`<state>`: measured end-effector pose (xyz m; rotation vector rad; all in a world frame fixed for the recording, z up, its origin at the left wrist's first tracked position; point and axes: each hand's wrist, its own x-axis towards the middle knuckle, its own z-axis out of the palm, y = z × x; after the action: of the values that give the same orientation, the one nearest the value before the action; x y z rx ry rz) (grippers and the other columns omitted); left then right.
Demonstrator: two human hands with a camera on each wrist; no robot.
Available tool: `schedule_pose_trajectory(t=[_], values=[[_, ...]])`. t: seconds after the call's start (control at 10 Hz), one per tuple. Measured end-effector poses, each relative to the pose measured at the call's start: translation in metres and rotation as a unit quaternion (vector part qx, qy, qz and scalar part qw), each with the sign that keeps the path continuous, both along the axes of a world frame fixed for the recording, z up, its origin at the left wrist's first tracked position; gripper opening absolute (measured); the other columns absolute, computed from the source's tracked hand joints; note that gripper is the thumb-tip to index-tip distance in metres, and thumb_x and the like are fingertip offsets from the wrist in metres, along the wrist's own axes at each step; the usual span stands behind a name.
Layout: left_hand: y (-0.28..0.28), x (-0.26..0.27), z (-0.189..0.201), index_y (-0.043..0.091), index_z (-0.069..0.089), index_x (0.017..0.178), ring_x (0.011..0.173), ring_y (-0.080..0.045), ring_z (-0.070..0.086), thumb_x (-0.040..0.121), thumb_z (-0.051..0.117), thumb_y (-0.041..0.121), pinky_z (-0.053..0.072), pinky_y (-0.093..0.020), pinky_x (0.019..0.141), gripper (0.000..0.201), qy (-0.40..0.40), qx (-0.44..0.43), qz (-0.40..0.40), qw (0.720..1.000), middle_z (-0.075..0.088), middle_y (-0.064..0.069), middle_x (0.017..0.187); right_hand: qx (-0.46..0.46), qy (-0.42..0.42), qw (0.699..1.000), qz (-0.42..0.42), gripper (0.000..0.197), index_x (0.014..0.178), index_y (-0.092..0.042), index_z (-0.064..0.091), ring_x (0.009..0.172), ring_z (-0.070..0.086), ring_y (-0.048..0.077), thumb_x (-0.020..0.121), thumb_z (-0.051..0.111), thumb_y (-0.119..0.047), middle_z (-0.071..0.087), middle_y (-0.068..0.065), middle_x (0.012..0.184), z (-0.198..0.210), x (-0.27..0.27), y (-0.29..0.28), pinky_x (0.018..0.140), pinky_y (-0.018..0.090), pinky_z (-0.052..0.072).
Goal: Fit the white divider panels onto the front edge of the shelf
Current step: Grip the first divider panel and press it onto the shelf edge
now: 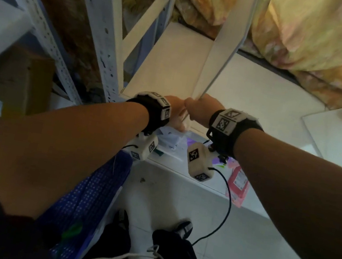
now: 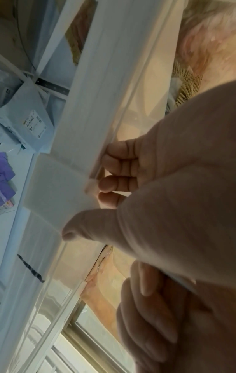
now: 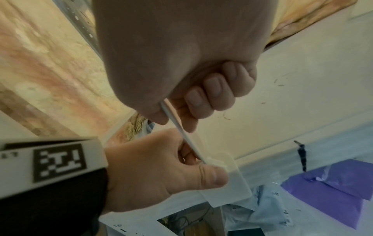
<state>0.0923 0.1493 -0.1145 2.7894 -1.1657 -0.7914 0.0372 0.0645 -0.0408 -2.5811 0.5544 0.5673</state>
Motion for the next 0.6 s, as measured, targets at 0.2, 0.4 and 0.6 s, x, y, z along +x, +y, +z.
schedule_pose_trajectory(t=[0.2, 0.4, 0.6], values=[[0.004, 0.001, -0.007, 0.01, 0.062, 0.113, 0.089, -0.029, 0.054, 0.094, 0.053, 0.04, 0.04, -0.034, 0.077, 0.037, -0.025, -0.016, -0.025, 0.999, 0.059, -0.007, 0.092, 0.061, 0.05, 0.997, -0.012, 0.023, 0.087, -0.011, 0.059, 0.067, 0.052, 0.026, 0.091, 0.044, -0.028, 0.057, 0.007, 0.079, 0.001, 0.005, -0.001, 0.062, 0.03, 0.043], [0.009, 0.002, -0.007, 0.018, 0.053, 0.089, 0.078, -0.024, 0.056, 0.088, 0.06, 0.044, 0.042, -0.033, 0.069, 0.027, 0.004, -0.042, -0.003, 0.999, 0.057, -0.002, 0.085, 0.088, 0.033, 0.995, -0.02, 0.024, 0.067, -0.022, 0.05, 0.066, 0.054, 0.018, 0.088, 0.053, -0.031, 0.059, 0.006, 0.089, -0.01, 0.002, -0.005, 0.066, 0.031, 0.049], [0.004, 0.0, 0.003, 0.017, 0.063, 0.109, 0.087, -0.025, 0.062, 0.083, 0.062, 0.051, 0.052, -0.04, 0.081, 0.043, 0.035, -0.015, 0.024, 0.999, 0.066, -0.004, 0.1, 0.084, 0.051, 0.995, -0.031, 0.028, 0.066, -0.022, 0.05, 0.056, 0.051, 0.011, 0.091, 0.053, -0.034, 0.055, -0.001, 0.072, 0.002, -0.002, 0.0, 0.05, 0.024, 0.042]])
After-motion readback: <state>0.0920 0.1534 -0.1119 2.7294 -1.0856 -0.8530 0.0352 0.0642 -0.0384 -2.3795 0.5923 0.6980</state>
